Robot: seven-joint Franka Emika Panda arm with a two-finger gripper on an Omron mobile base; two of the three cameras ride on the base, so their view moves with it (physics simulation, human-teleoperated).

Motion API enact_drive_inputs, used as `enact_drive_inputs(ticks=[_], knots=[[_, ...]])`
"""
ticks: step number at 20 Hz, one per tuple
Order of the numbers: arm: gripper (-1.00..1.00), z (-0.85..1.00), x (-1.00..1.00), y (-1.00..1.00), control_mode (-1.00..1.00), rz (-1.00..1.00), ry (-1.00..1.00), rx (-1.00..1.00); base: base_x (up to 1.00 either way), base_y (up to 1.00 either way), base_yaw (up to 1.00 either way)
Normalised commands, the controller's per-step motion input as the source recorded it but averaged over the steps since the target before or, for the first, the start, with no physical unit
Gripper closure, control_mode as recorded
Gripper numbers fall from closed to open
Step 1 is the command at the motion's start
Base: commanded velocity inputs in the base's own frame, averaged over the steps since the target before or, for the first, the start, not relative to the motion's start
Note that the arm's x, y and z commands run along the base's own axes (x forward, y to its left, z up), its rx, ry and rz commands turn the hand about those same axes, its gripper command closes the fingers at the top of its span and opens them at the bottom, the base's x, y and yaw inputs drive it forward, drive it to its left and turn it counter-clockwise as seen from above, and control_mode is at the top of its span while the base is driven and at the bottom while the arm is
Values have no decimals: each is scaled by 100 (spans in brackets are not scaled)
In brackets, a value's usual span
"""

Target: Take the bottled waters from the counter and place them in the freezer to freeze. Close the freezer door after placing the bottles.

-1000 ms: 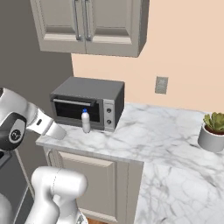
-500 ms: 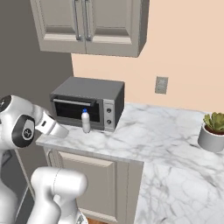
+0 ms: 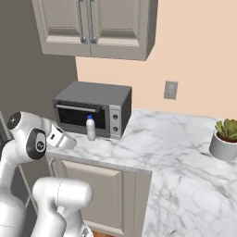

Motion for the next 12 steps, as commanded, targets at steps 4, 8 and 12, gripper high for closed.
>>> enact_drive_inputs(ticks=[4,8,12], knots=[[-100,-55,14,1,-100,3,-16,-8,0,0,0],[-100,-17,5,10,-100,8,-22,-15,0,0,0],[-100,-10,11,0,-100,0,-6,-4,0,0,0]])
